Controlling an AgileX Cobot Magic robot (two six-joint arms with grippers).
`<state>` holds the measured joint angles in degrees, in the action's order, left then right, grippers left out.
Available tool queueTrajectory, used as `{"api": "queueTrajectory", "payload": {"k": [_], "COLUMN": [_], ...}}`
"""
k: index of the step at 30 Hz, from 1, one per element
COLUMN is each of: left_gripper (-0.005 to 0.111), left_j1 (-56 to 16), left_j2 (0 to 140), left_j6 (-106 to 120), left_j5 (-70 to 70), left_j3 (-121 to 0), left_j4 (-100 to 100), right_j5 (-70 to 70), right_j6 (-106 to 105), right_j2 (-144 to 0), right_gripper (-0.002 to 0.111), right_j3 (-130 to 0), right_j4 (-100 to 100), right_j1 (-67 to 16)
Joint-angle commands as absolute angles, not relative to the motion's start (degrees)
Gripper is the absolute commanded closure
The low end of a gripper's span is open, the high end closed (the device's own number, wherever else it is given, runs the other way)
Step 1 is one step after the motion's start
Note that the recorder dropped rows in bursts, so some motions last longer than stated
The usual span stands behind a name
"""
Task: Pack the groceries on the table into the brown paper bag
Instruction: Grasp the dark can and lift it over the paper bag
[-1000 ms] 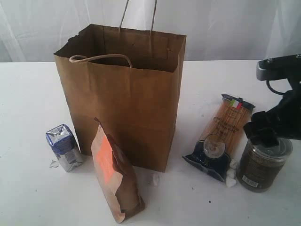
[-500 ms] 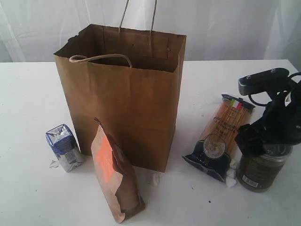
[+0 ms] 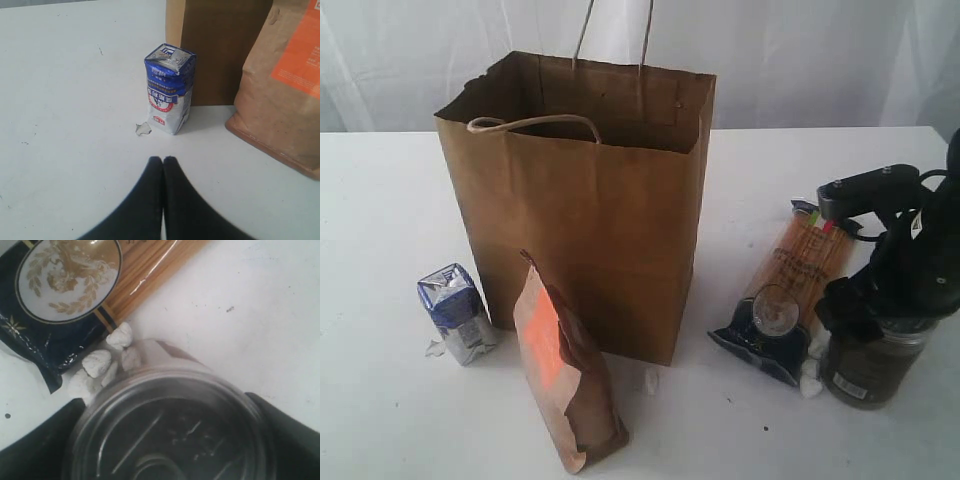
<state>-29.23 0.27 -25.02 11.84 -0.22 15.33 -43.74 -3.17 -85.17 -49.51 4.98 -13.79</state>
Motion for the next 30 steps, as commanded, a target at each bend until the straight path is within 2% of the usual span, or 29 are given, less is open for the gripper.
{"api": "queueTrajectory", "payload": {"k": [1,5,8,16,23,30], "left_gripper": [0.106,0.106,0.106,0.106,0.106,0.106], "left_j1": [-29.4,-29.4,-29.4,-29.4,-29.4,-29.4], "left_j2": [0.0,0.0,0.0,0.0,0.0,0.0], "left_j6": [-25.6,-25.6,-25.6,-25.6,-25.6,-25.6], "left_j5": [12.1,12.1,12.1,12.1,12.1,12.1], "left_j3": [0.0,0.0,0.0,0.0,0.0,0.0], "left_j4": [15.5,15.5,15.5,15.5,15.5,15.5], "right_j5": [-44.3,-43.2,-42.9,-45.8,-49.9,-49.7], "right_j6": [-3.9,-3.9,-3.9,-3.9,-5.2,-6.4], "right_j2": [-85.0,-82.9,-79.5,-71.8,-68.0,-67.6], "right_gripper": [0.065,0.09,0.097,0.098,0.108,0.108], "right_j3": [-49.2,-49.2,-49.9,-56.4,-66.7,-76.8], "right_j4": [4.1,3.2,3.2,3.2,3.2,0.6], "right_j1": [-13.5,-13.5,-13.5,-13.5,-13.5,-14.9]}}
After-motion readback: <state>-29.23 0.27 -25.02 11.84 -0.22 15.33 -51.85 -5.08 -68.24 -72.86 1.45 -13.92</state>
